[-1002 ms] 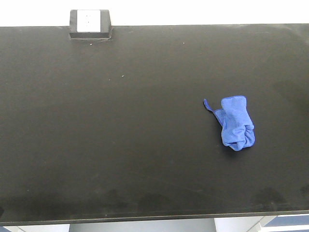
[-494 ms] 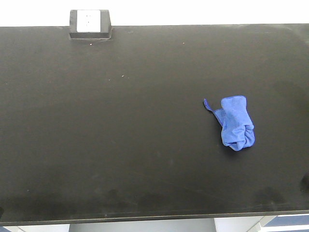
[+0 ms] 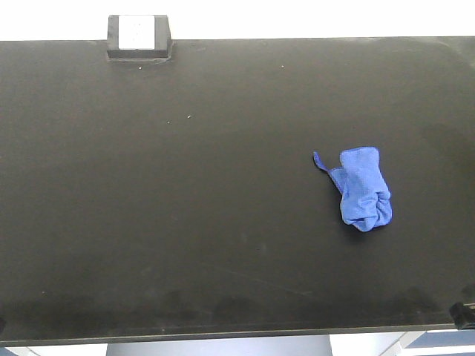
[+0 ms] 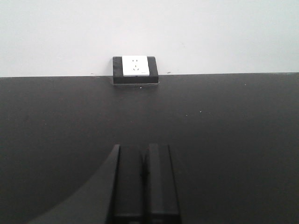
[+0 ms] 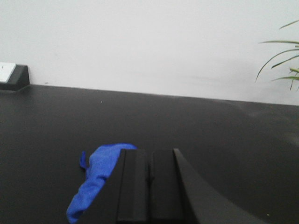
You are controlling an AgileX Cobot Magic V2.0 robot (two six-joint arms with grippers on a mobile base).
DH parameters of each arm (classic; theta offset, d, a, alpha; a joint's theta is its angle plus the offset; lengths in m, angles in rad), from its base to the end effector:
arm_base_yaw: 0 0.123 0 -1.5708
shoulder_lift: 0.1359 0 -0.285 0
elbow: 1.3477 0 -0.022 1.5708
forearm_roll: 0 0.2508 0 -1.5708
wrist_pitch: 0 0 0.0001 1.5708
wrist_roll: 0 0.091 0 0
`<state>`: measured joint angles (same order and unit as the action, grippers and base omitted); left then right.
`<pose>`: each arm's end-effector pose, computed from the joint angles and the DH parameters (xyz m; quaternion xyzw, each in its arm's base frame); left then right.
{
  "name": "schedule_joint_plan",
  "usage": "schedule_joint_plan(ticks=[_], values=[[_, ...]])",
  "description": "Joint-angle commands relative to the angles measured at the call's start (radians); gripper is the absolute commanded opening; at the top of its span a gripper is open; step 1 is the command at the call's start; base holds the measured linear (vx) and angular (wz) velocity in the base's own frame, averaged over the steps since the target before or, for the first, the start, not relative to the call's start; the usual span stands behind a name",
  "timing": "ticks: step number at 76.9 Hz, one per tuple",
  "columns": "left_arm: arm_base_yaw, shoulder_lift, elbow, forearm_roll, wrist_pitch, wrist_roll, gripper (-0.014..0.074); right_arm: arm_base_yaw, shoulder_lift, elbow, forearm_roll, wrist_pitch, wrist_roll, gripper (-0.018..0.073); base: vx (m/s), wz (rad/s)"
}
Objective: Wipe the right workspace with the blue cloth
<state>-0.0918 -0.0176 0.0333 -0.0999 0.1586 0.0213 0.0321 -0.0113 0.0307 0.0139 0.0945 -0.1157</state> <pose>0.0559 -0.0066 0.1886 0.0106 0.7369 -0.0629 0.6730 0.0569 0.0019 0.1948 -0.0484 0.7148 -0.0239 0.6972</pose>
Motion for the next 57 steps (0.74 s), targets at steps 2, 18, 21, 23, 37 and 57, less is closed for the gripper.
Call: schedule_joint_plan(ticks=[2, 18, 21, 23, 37, 57], values=[[0.001, -0.009, -0.025, -0.004, -0.084, 0.001, -0.0006, -0.006, -0.008, 0.015, -0.006, -0.104, 0.005, -0.0008, 0.00, 0.00], [0.001, -0.009, -0.025, -0.004, -0.084, 0.001, -0.0006, -0.006, -0.008, 0.015, -0.006, -0.104, 0.005, -0.0008, 0.00, 0.00], [0.001, -0.009, -0.025, -0.004, -0.084, 0.001, -0.0006, -0.006, -0.008, 0.015, -0.006, -0.104, 0.005, -0.0008, 0.00, 0.00], [0.001, -0.009, -0.025, -0.004, -0.084, 0.001, -0.0006, -0.006, -0.008, 0.015, -0.006, -0.104, 0.005, -0.0008, 0.00, 0.00], [0.001, -0.009, -0.025, -0.004, -0.084, 0.001, -0.0006, -0.006, -0.008, 0.015, -0.006, -0.103, 0.005, -0.0008, 0.00, 0.00], [0.001, -0.009, -0.025, -0.004, -0.084, 0.001, -0.0006, -0.006, -0.008, 0.015, -0.006, -0.103, 0.005, -0.0008, 0.00, 0.00]])
